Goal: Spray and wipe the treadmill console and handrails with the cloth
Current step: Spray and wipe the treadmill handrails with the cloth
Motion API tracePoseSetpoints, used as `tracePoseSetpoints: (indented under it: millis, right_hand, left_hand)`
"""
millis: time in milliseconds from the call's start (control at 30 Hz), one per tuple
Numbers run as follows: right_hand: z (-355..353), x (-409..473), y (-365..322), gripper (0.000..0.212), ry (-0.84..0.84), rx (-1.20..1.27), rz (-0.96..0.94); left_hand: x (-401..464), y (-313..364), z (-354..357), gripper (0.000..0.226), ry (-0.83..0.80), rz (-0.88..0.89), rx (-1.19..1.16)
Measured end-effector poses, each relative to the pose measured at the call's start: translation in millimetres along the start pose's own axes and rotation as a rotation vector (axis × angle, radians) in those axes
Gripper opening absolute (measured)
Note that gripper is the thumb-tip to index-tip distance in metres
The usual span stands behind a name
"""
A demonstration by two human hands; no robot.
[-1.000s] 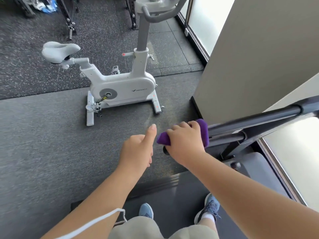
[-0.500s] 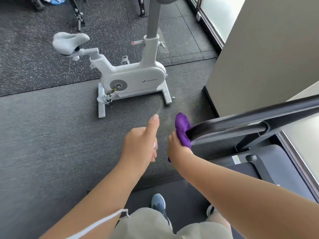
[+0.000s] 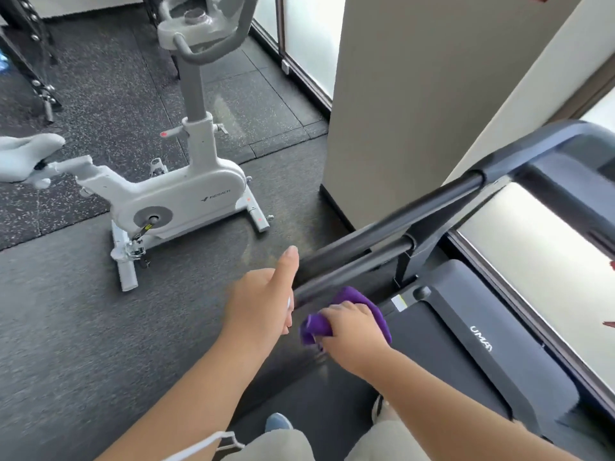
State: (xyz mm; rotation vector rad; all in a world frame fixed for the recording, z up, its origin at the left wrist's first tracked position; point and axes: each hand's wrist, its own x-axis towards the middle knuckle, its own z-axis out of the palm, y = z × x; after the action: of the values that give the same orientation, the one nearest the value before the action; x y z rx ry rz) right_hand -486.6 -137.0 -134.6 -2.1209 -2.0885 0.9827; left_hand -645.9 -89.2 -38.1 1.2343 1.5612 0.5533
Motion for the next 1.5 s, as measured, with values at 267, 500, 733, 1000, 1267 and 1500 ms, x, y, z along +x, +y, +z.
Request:
tracePoseSetpoints:
  millis: [267, 500, 733, 1000, 1267, 1500]
  right_hand:
    - [-81, -10, 109, 0.025, 0.495, 1.826, 0.611]
    - [-92, -3, 166, 0.037, 0.68, 2.07, 0.686]
    - [-78, -10, 204, 0.026, 0.744, 2.075, 0.823]
    - [-58, -10, 230, 0.034, 0.781, 2.212, 0.825]
    - [-57, -8, 224, 0.034, 0.753, 2.22, 0.853]
    - [-53, 3, 218, 0.034, 0.72, 2.16, 0.853]
  left_hand:
    - [6, 28, 85, 0.082, -0.131, 0.01, 0.133]
    - [42, 27, 169, 0.078, -0.07, -0.074, 0.255]
    - [82, 43, 242, 0.07, 0.106, -0.047, 0.267]
    - [107, 38, 273, 0.079, 0.108, -0.141, 0.247]
    - [115, 30, 262, 0.081, 0.199, -0.182, 0.174]
    - [110, 26, 244, 0.072, 0.207, -0.183, 0.192]
